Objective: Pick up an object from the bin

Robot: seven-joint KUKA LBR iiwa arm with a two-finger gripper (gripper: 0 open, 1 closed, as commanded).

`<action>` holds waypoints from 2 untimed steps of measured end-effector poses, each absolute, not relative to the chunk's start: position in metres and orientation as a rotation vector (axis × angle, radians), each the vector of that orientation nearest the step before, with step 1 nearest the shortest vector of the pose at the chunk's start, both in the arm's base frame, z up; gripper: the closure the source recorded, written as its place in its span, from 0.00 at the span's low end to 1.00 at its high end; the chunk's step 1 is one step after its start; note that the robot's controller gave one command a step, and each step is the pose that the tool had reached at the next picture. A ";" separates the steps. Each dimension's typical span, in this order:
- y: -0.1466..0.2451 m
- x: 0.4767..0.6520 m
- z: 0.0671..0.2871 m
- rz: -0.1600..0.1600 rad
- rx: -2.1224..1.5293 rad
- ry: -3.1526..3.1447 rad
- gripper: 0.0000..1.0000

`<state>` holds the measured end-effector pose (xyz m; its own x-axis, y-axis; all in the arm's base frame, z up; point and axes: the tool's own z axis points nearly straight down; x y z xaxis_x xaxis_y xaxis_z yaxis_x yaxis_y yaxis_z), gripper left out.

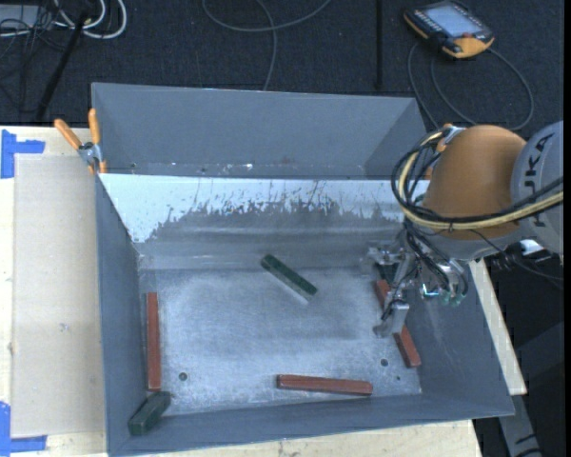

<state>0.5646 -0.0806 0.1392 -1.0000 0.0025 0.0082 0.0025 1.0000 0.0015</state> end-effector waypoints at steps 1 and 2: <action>-0.081 0.566 0.144 -0.001 -0.001 -3.140 0.00; -0.080 0.566 0.144 -0.001 0.002 -3.141 0.00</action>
Offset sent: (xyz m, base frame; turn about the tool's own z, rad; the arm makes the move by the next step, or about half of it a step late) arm 0.0000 0.0000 0.0000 0.0000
